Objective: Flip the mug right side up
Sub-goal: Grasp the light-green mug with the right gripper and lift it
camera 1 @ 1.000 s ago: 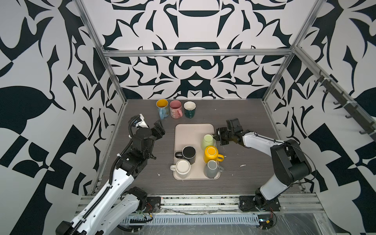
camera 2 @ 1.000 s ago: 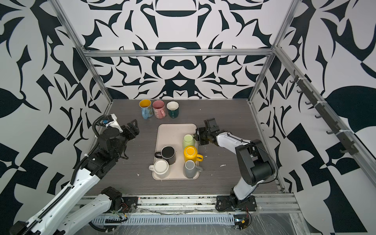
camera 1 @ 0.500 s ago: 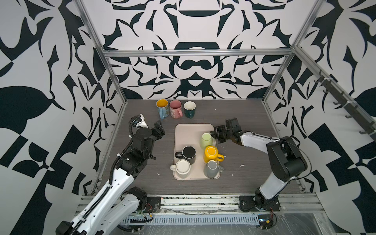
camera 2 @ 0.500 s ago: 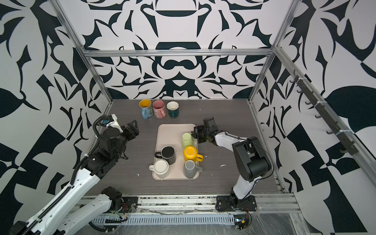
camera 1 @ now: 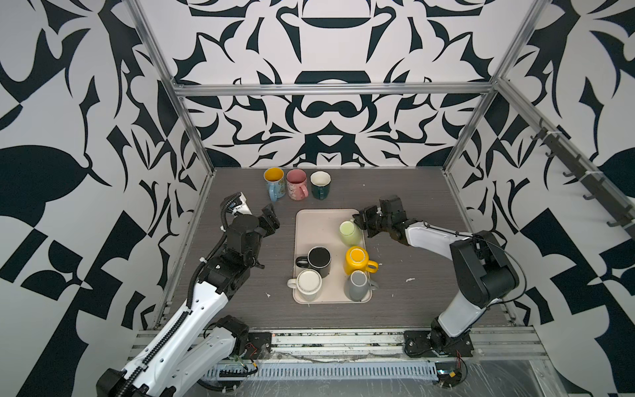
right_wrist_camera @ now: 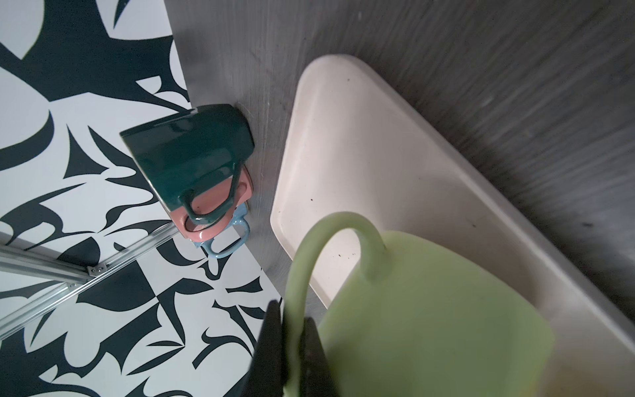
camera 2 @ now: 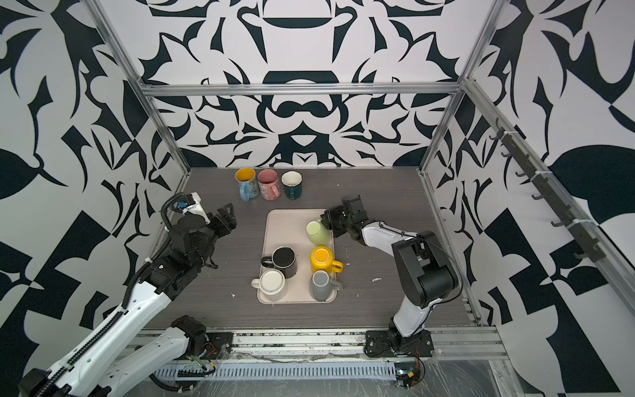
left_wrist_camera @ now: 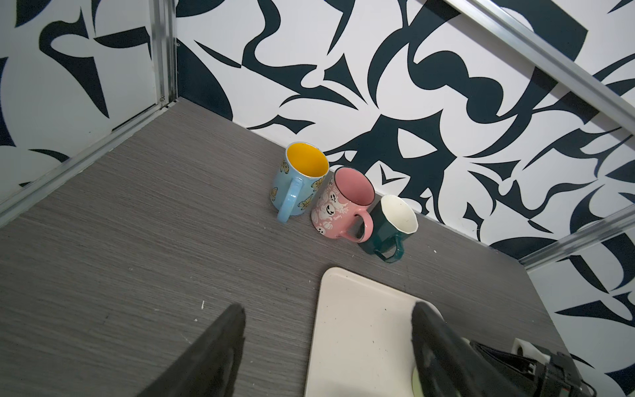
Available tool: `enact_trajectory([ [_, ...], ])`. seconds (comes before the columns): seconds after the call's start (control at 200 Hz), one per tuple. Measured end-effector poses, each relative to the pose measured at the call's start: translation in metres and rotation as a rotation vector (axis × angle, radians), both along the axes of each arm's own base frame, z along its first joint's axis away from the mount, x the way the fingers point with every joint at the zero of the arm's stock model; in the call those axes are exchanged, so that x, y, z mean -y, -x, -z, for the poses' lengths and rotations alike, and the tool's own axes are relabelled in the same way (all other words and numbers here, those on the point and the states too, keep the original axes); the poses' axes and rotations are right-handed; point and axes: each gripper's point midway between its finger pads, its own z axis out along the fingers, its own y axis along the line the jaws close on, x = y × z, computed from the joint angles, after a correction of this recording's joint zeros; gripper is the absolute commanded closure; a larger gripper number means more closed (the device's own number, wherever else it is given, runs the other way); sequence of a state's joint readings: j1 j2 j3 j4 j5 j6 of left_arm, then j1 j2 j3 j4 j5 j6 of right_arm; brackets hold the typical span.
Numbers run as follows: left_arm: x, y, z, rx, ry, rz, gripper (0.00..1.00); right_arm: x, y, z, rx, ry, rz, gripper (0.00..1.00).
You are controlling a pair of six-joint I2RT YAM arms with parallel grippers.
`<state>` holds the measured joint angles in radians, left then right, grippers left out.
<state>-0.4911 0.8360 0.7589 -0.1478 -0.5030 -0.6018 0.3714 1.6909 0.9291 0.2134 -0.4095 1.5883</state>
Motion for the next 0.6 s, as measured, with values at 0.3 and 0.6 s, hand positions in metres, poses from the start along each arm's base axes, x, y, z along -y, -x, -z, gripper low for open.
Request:
enact_trajectory([
  [0.3, 0.002, 0.0, -0.002, 0.002, 0.004, 0.009, 0.21, -0.008, -0.004, -0.011, 0.137, 0.06, -0.067, 1.0],
  [0.6, 0.003, 0.0, -0.003, 0.0, 0.006, 0.016, 0.21, -0.029, 0.002, -0.016, 0.259, 0.141, -0.165, 1.0],
])
